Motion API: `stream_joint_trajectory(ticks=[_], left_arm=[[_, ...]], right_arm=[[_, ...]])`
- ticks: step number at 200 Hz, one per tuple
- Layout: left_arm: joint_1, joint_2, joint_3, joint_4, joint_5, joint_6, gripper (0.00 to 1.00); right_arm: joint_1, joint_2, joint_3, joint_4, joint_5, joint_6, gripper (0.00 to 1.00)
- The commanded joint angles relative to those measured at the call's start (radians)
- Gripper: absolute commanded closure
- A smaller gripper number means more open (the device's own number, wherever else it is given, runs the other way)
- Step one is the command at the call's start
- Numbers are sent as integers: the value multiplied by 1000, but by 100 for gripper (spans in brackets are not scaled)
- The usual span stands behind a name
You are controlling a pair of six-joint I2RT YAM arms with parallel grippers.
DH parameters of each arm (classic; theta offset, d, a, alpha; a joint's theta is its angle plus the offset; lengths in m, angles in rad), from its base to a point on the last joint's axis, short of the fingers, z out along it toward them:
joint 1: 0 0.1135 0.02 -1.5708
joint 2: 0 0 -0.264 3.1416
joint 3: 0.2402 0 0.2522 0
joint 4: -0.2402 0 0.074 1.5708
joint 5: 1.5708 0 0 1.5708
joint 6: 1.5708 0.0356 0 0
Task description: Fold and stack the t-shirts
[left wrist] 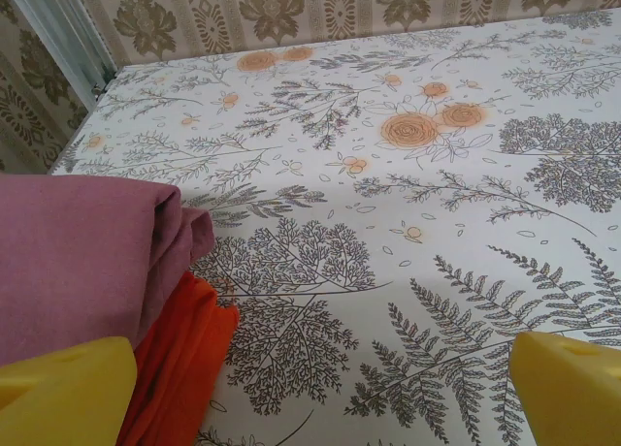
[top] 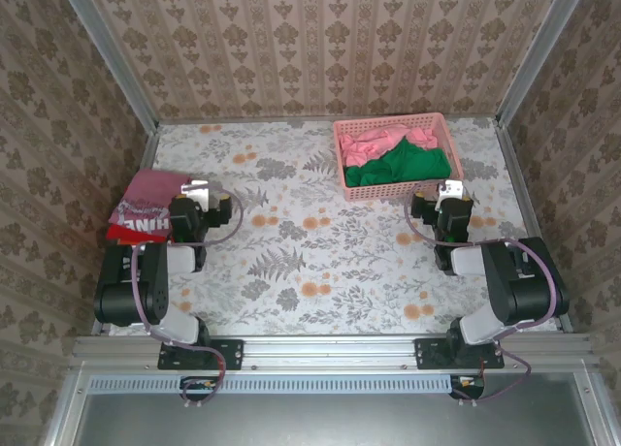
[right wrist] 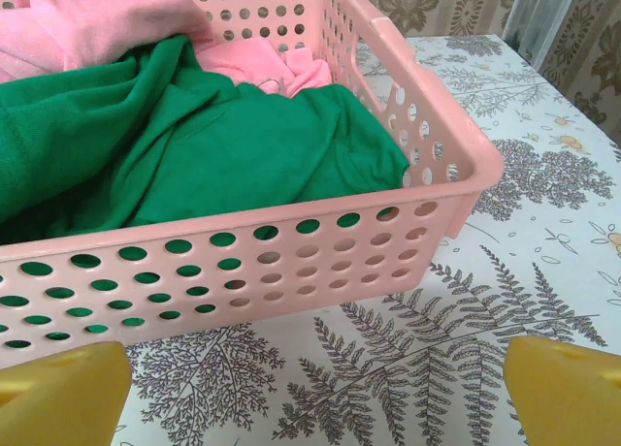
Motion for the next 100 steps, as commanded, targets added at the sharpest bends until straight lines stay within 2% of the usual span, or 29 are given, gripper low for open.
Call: stream_joint_trajectory(ticks=[1, 100], left_arm=[[-5, 7, -1, -9, -9, -6, 0], [5, 8, 4, -15, 4, -16, 0]], right_arm=[[5, 3, 4, 34, 18, 12, 0], [5, 5, 5, 33, 17, 14, 0]])
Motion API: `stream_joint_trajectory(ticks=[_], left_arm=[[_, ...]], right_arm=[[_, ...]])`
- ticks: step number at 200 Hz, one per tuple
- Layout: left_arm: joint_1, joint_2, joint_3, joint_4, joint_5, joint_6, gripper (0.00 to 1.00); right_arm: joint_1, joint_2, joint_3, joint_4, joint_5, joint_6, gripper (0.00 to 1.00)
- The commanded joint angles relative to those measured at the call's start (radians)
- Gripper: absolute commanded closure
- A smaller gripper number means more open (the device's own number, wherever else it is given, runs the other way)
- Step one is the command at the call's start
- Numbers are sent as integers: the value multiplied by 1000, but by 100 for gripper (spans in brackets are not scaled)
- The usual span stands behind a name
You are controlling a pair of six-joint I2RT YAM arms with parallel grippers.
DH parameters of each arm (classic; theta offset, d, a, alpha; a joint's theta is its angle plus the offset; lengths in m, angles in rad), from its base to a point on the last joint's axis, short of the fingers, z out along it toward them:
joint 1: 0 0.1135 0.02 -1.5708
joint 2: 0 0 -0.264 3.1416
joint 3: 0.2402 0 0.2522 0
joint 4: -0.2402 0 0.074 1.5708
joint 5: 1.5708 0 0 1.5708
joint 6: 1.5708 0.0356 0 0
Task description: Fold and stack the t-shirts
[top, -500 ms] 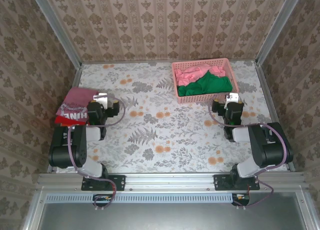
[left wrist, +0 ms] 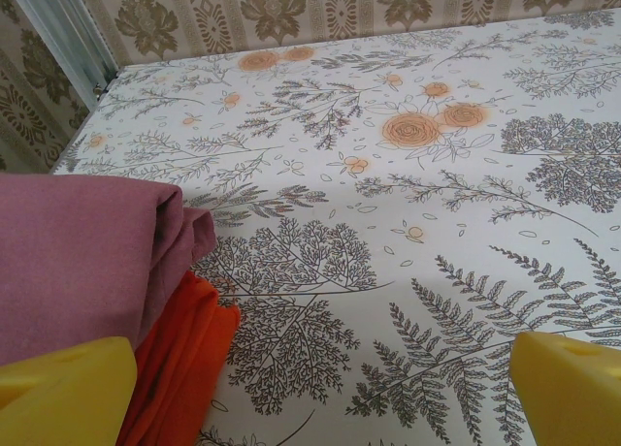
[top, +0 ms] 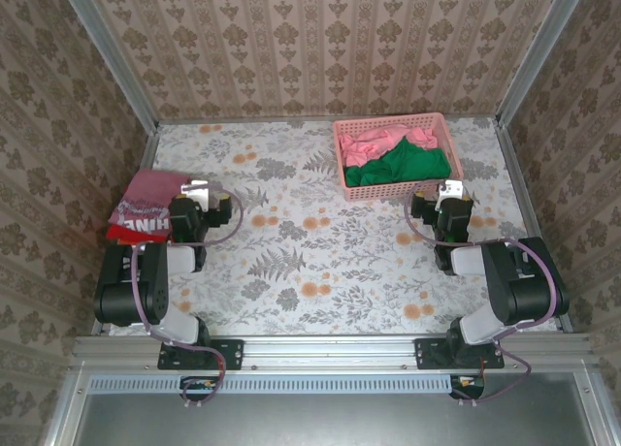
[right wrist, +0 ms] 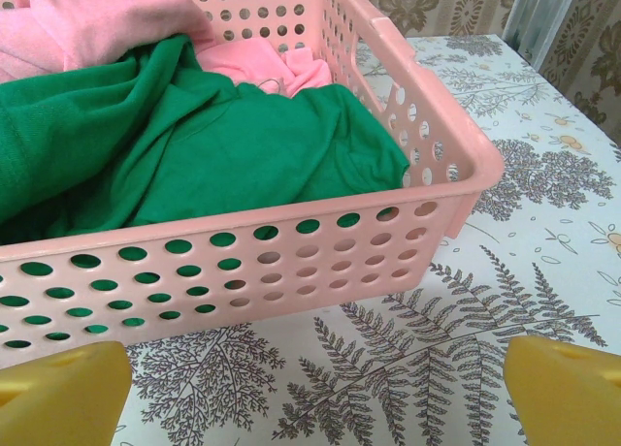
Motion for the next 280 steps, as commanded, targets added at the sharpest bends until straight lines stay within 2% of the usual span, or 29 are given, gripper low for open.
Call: stream_joint_trajectory(ticks=[1, 84, 118, 134, 140, 155, 207, 245, 280], left_arm=[[3, 8, 4, -16, 6, -16, 0], [4, 5, 1, -12, 5, -13, 0], [-27, -85, -6, -68, -31, 12, 0], [-51, -143, -2, -122, -69, 26, 0], [-61, -168, 3, -150, -84, 32, 0], [-96, -217, 26, -216, -119, 57, 0], [-236, -319, 107, -387, -133, 74, 0], [-389, -346, 154, -490, -96, 58, 0], [-504, -386, 163, -586, -49, 28, 0]], right_arm=[[5, 5, 5, 32, 18, 14, 0], [6, -8, -4, 42, 20, 12, 0], [15, -96, -56, 64, 8, -6, 0], [16, -207, -38, -72, 24, 7, 0], [16, -258, -9, -200, 25, 16, 0], [16, -346, 45, -389, 20, 28, 0], [30, -571, 117, -668, -78, 91, 0], [110, -576, 240, -837, -84, 140, 0], [242, -458, 376, -918, -39, 179, 0]])
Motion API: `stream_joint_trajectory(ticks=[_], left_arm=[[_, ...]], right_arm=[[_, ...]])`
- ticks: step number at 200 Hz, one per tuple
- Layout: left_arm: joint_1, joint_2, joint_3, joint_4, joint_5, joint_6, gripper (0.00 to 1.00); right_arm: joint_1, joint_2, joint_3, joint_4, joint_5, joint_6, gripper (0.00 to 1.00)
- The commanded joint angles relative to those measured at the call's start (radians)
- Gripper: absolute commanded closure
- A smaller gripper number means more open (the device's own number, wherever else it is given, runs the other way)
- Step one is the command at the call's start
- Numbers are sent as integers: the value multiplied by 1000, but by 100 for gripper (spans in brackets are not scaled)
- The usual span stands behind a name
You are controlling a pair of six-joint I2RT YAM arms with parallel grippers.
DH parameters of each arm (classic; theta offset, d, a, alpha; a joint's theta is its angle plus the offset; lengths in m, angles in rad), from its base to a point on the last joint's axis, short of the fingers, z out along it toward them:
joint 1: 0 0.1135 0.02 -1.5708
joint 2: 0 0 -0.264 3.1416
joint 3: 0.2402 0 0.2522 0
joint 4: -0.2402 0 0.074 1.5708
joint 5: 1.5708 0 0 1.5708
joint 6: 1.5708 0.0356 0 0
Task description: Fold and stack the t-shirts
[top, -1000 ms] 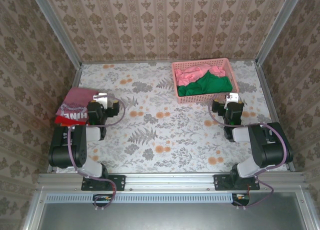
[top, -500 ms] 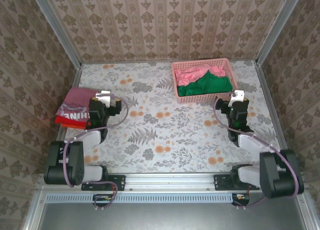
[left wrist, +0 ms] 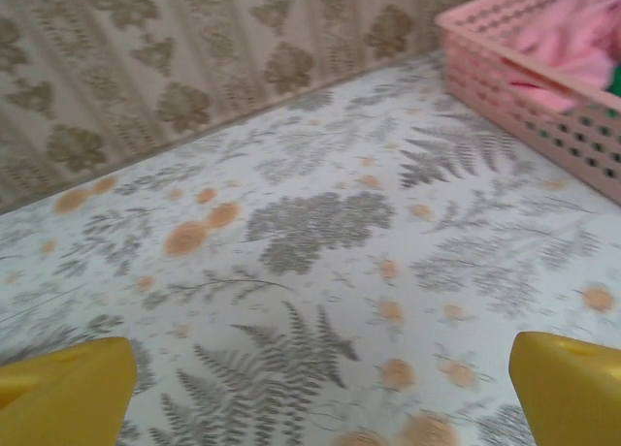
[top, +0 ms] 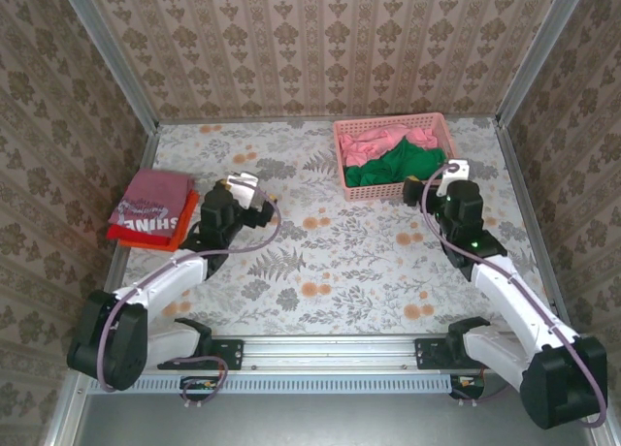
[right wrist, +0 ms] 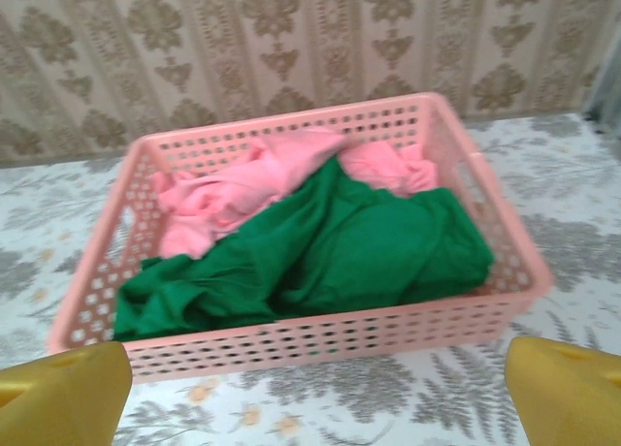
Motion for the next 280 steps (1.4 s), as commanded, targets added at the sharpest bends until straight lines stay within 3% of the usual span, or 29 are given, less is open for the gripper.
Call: stream_joint_trajectory(ticks=[1, 47, 78, 98, 143, 178, 229, 241, 280], left_arm=[[-61, -39, 30, -111, 46, -20, 0], [-145, -124, 0, -207, 66, -5, 0], [-148, -173, -37, -194, 79, -43, 0], [-151, -192, -52, -184, 88, -59, 0], [-160, -196, -81, -154, 79, -93, 0], [-174, -176, -93, -122, 83, -125, 0], [-185, -169, -81, -114, 75, -134, 0], [-185, -162, -72, -119, 72, -131, 0], [-184, -121, -31, -125, 71, -112, 0]], right_arm=[[73, 77, 97, -119, 18, 51, 0], [290, 365, 335, -204, 102, 88, 0], [321, 592, 522, -303, 104, 141, 0], [325, 730, 645, -366, 101, 158, 6], [322, 962, 857, -439, 116, 154, 37], [310, 1098, 992, -516, 127, 161, 55], [306, 1122, 1041, -547, 164, 182, 91], [303, 1112, 1043, -553, 175, 180, 96], [261, 1087, 1036, -562, 199, 164, 96]])
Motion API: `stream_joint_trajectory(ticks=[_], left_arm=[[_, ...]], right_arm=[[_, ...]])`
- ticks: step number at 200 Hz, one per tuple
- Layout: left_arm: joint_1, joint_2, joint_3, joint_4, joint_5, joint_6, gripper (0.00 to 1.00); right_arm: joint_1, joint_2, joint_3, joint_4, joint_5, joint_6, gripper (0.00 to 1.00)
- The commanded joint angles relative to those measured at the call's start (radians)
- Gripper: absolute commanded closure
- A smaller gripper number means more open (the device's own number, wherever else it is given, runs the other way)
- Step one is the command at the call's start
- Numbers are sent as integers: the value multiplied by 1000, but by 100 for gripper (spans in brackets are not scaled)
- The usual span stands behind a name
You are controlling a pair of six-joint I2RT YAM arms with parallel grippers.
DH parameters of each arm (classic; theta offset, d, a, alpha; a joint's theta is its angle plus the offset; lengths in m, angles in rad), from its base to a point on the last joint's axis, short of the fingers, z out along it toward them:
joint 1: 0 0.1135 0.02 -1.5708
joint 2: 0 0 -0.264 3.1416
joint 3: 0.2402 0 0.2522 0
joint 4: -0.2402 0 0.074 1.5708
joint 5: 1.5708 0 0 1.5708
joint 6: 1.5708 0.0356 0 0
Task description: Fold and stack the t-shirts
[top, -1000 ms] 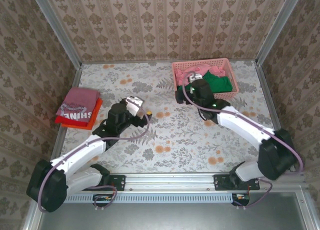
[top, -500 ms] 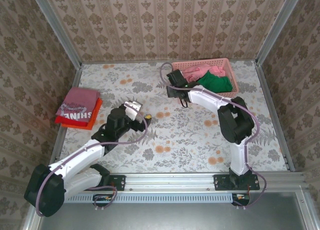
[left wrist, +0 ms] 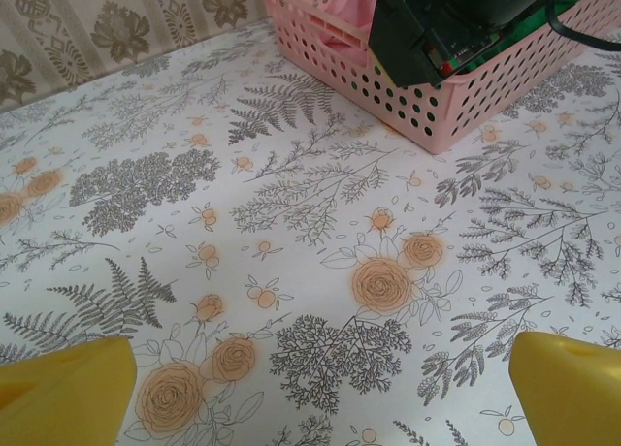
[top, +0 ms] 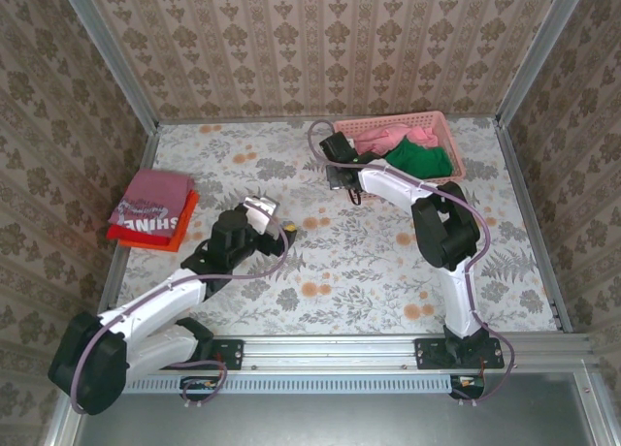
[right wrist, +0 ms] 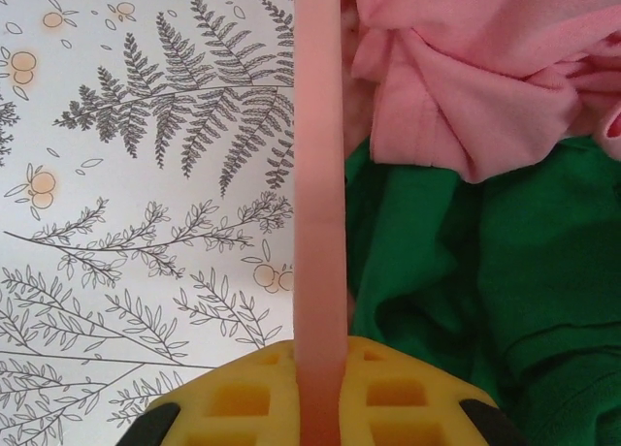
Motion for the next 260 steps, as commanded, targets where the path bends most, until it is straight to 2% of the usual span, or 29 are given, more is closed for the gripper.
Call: stream_joint_trajectory(ticks=[1, 55, 91, 139, 198, 260], left_arm=[[-8, 24, 49, 17, 3, 5, 0], [-7, 122, 144, 27, 19, 29, 0], [-8, 194, 207, 48, 71, 6, 0], [-10, 261, 254, 73, 89, -14, 0], [-13, 272, 311, 39, 97, 1, 0], [-16, 274, 300, 41, 90, -3, 0]], right_arm=[[-42, -32, 25, -34, 61, -3, 96], [-147, 20, 85, -37, 103, -101, 96], [-223, 69, 149, -63, 105, -194, 96], [-307, 109, 196, -38, 47, -333, 97], [-363, 213, 332, -79, 37, -363, 97], [-394, 297, 448, -149, 52, -380, 97]])
